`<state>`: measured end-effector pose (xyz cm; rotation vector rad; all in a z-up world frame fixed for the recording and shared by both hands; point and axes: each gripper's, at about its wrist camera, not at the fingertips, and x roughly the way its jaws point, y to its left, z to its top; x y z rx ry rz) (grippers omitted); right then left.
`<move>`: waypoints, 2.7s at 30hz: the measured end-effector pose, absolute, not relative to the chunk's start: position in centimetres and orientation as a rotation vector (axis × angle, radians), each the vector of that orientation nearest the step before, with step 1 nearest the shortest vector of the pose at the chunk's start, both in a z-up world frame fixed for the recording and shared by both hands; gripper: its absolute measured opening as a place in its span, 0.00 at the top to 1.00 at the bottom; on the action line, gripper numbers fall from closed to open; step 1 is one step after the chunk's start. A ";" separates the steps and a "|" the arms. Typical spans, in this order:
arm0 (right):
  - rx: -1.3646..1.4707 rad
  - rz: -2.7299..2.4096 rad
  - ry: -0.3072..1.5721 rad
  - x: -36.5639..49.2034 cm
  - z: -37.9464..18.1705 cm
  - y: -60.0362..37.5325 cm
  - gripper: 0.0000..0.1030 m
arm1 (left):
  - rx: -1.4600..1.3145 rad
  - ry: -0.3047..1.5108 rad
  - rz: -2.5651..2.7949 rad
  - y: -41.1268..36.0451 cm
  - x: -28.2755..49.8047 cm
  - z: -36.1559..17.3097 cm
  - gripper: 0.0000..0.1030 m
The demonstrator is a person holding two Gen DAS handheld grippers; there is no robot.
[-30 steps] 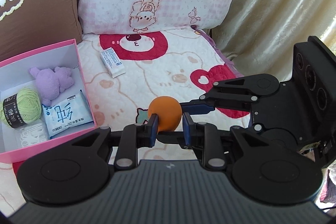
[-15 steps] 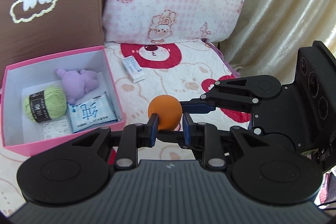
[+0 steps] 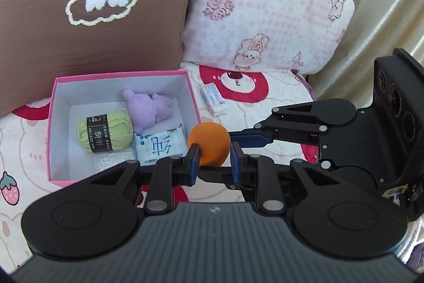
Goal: Organize objects
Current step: 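Lift the sponge with the left gripper and carry it toward the pink box, then lower the sponge into the pink box and open the left gripper, then raise the left tool out of the pink box and pull back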
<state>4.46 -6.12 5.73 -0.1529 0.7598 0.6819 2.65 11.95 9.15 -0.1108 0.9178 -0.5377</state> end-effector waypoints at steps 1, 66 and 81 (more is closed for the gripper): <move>-0.147 0.679 0.766 4.7 5.7 -5.9 0.61 | -0.118 0.918 -0.534 12.2 2.9 9.1 0.78; -0.270 0.522 0.893 18.1 -5.9 -5.6 0.59 | -0.334 0.958 -0.432 14.0 16.6 -6.6 0.73; -0.137 0.536 0.890 15.8 -2.8 -7.8 0.53 | -0.226 0.973 -0.375 13.9 12.4 -2.4 0.64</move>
